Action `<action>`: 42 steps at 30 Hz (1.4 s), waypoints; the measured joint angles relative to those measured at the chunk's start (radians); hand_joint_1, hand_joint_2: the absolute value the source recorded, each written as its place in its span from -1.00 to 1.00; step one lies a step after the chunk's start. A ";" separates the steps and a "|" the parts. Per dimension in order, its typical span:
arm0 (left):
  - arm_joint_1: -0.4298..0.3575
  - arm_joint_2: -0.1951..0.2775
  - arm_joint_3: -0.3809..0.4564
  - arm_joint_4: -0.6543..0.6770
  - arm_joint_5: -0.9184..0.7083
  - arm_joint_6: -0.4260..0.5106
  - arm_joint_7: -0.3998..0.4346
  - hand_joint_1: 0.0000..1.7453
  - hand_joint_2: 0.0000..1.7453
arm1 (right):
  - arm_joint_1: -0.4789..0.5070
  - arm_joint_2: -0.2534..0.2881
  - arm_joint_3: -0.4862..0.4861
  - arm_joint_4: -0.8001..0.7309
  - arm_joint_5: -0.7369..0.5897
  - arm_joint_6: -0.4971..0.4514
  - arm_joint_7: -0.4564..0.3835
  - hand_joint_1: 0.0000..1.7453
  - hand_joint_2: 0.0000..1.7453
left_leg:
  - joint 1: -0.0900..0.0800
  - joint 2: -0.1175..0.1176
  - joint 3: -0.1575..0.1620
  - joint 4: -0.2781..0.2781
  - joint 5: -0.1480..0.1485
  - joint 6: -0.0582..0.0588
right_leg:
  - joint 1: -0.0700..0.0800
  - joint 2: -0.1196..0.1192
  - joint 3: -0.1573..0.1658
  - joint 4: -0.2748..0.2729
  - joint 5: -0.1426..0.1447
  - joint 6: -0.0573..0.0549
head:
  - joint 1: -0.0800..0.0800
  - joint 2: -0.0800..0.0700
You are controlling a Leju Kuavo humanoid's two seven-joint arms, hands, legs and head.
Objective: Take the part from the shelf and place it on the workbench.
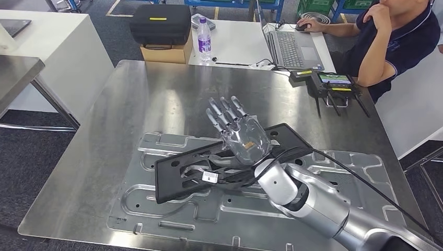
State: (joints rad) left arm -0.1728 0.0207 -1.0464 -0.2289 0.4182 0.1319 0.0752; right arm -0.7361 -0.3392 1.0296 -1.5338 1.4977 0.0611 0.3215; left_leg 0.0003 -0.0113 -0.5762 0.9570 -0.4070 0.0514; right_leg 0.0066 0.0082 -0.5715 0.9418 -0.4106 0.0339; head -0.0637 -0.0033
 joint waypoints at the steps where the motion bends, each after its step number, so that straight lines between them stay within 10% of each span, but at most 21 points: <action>1: 0.000 0.000 0.000 0.000 0.000 -0.002 -0.004 -1.00 -1.00 | 0.000 -0.003 -0.005 -0.003 0.000 0.001 0.000 -1.00 -1.00 | 0.000 0.000 0.000 0.000 0.000 0.000 | 0.000 0.000 0.000 0.000 0.000 0.000 | 0.000 0.000; 13: -0.001 0.001 0.000 0.000 -0.002 -0.018 -0.019 -1.00 -1.00 | 0.014 -0.009 -0.015 -0.007 0.001 0.004 -0.007 -1.00 -1.00 | 0.000 0.004 0.013 -0.017 0.014 0.020 | -0.004 -0.001 0.000 0.011 -0.010 0.016 | 0.001 0.000; 17: -0.001 0.000 0.000 0.000 -0.002 -0.016 -0.015 -1.00 -1.00 | 0.021 -0.012 -0.021 -0.007 0.001 0.005 -0.008 -1.00 -1.00 | 0.008 0.008 0.021 -0.034 0.026 0.027 | -0.013 -0.001 -0.092 0.242 -0.142 0.032 | 0.004 0.000; 19: 0.000 0.000 0.000 0.000 -0.002 -0.015 -0.015 -1.00 -1.00 | 0.028 -0.014 -0.021 -0.007 0.002 0.005 -0.009 -1.00 -1.00 | 0.011 0.008 0.019 -0.034 0.028 0.023 | -0.025 -0.002 -0.113 0.304 -0.153 0.042 | 0.004 0.000; 23: -0.002 0.000 0.001 0.000 -0.004 -0.012 -0.015 -1.00 -1.00 | 0.029 -0.014 -0.021 -0.007 0.002 0.005 -0.012 -1.00 -1.00 | 0.024 0.005 0.011 -0.023 0.030 -0.004 | -0.048 -0.002 0.022 0.068 -0.046 0.066 | 0.005 0.000; 29: -0.002 0.002 0.001 0.000 -0.004 -0.006 -0.013 -1.00 -1.00 | 0.025 -0.011 -0.021 -0.007 0.003 0.005 -0.014 -1.00 -1.00 | 0.029 0.002 -0.027 0.017 0.018 -0.045 | -0.043 0.007 0.013 0.025 -0.019 0.013 | 0.004 0.000; 34: -0.002 0.000 0.001 0.000 -0.004 -0.006 -0.013 -1.00 -1.00 | 0.025 -0.009 -0.020 -0.007 0.003 0.005 -0.014 -1.00 -1.00 | 0.024 0.005 -0.118 0.312 -0.173 -0.042 | -0.025 0.001 -0.037 0.025 0.019 -0.018 | 0.002 0.000; 36: -0.002 0.000 0.001 0.000 -0.004 -0.006 -0.013 -1.00 -1.00 | 0.025 -0.009 -0.020 -0.007 0.003 0.005 -0.014 -1.00 -1.00 | 0.015 0.005 -0.074 0.285 -0.158 -0.029 | -0.018 0.001 -0.057 0.026 0.034 -0.019 | 0.002 0.000; 40: -0.011 -0.001 0.001 0.000 -0.004 -0.006 -0.013 -1.00 -1.00 | 0.024 -0.009 -0.021 -0.007 0.003 0.005 -0.014 -1.00 -1.00 | -0.010 0.009 0.107 0.019 -0.091 -0.001 | -0.011 0.000 -0.077 0.025 0.064 -0.014 | 0.003 0.000; 42: -0.018 -0.002 0.002 -0.001 -0.005 -0.005 -0.012 -1.00 -1.00 | 0.020 -0.010 -0.022 -0.007 0.003 0.005 -0.015 -1.00 -1.00 | -0.018 0.011 0.120 -0.014 -0.082 -0.002 | -0.012 -0.001 -0.079 0.021 0.080 -0.007 | 0.004 0.000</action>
State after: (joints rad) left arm -0.1903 0.0186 -1.0449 -0.2296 0.4136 0.1266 0.0627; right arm -0.7160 -0.3492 1.0078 -1.5410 1.5003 0.0659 0.3062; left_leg -0.0176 -0.0001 -0.4561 0.9426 -0.4888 0.0494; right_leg -0.0049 0.0076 -0.6501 0.9631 -0.3308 0.0269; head -0.0602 -0.0032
